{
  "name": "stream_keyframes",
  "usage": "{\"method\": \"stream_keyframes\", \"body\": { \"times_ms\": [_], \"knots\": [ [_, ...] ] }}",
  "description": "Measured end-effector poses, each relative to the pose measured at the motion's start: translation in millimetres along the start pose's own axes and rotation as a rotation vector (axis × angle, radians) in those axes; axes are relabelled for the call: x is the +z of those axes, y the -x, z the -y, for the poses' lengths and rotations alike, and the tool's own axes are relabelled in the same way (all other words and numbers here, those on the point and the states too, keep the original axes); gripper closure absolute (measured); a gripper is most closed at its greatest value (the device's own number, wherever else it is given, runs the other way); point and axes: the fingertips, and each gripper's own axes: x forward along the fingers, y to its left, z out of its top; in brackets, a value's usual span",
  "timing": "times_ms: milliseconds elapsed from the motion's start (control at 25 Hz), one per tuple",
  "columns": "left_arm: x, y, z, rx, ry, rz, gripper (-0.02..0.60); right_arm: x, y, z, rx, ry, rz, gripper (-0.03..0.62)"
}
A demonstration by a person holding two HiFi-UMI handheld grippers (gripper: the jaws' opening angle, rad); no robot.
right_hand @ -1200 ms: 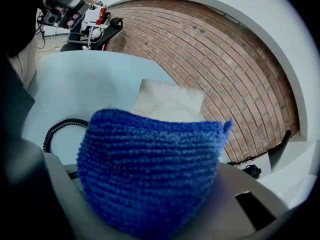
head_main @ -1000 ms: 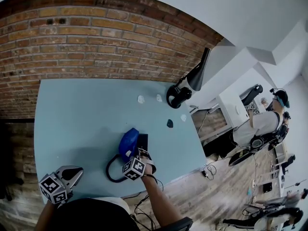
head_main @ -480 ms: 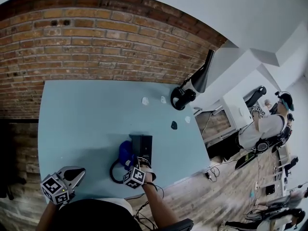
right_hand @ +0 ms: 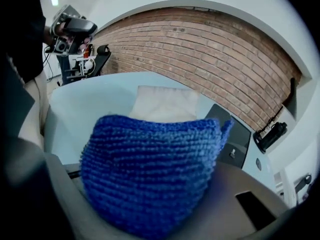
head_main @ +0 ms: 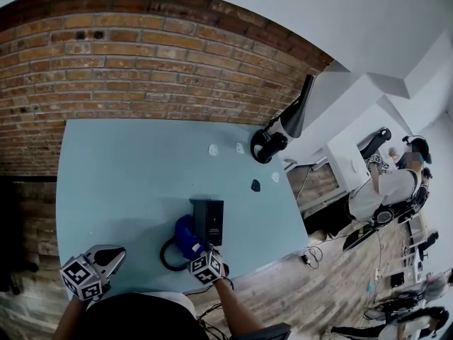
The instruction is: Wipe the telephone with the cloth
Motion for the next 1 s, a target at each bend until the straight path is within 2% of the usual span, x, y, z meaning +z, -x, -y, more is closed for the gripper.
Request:
{"method": "stream_keyframes", "body": {
  "times_ms": [120,240,360,440,520,640,720,840,1000],
  "knots": [
    [1,-1,1,0.002,0.000,0.004,0.555,-9,9,-9,0.093,-0.077,-0.001,0.503],
    [2,1,0,0.008,0.008,0.003,0.555,-2,32,-1,0.161,-0.203,0.078,0.501],
    [-2,1,-4,0.014,0.013,0.001,0.555,23,58,40,0.135,-0.292,0.223,0.499],
    [-4,1,-5,0.015,0.016,-0.002,0.555,48,79,78,0.058,-0.298,0.321,0.499],
    [-6,0,-6,0.016,0.019,-0.002,0.555,73,101,124,-0.101,-0.237,0.366,0.499],
    [-7,-1,-7,0.016,0.017,0.004,0.555,99,121,189,-0.403,-0.031,0.309,0.499],
    [-7,-2,-8,0.016,0.015,0.006,0.555,109,114,209,-0.486,0.107,0.237,0.499],
    [-6,-4,-6,0.019,0.016,0.007,0.555,105,77,202,-0.433,0.267,0.114,0.500],
    [0,1,-7,0.040,0.018,0.015,0.555,65,21,162,-0.285,0.376,-0.045,0.499]
  ]
}}
